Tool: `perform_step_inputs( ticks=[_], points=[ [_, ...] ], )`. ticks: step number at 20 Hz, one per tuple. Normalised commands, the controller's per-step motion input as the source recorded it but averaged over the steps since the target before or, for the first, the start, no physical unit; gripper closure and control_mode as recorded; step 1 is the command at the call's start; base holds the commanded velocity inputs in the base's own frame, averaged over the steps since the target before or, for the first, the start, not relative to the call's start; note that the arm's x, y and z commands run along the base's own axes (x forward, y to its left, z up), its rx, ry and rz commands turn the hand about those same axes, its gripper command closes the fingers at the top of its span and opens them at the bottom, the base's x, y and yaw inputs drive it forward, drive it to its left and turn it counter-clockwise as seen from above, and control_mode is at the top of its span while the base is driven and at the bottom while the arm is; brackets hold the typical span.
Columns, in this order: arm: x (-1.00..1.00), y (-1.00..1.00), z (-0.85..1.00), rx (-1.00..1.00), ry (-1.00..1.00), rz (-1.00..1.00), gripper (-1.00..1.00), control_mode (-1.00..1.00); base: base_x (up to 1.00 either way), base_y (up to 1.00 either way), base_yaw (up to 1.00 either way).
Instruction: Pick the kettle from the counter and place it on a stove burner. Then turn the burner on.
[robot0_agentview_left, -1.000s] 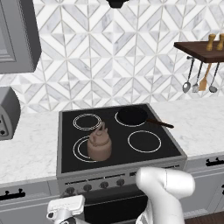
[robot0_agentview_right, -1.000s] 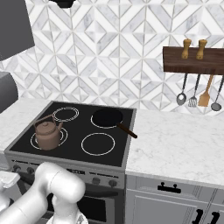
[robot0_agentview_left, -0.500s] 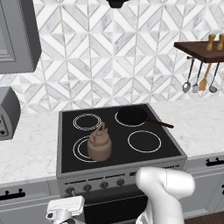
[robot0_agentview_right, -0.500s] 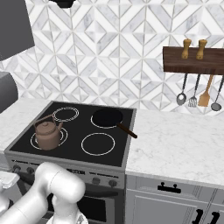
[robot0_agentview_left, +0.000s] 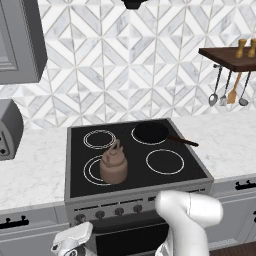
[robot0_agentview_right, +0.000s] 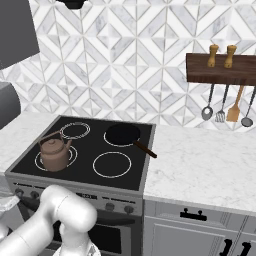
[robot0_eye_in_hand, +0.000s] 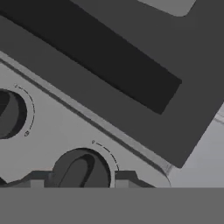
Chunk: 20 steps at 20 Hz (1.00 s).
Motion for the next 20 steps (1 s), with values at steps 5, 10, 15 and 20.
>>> perform_step_inputs(
  ticks=[5, 10, 15, 20],
  points=[
    [0.33, 0.5, 0.0, -0.42, 0.34, 0.01, 1.0, -1.0, 0.0, 0.0, 0.0],
    [0.47, 0.68, 0.0, -0.45, 0.25, 0.1, 1.0, -1.0, 0.0, 0.0, 0.0],
    [0.67, 0.76, 0.0, -0.45, 0.17, 0.18, 1.0, -1.0, 0.0, 0.0, 0.0],
    [0.6, 0.64, 0.03, -0.43, 0.24, 0.23, 1.0, -1.0, 0.0, 0.0, 0.0]
  ],
)
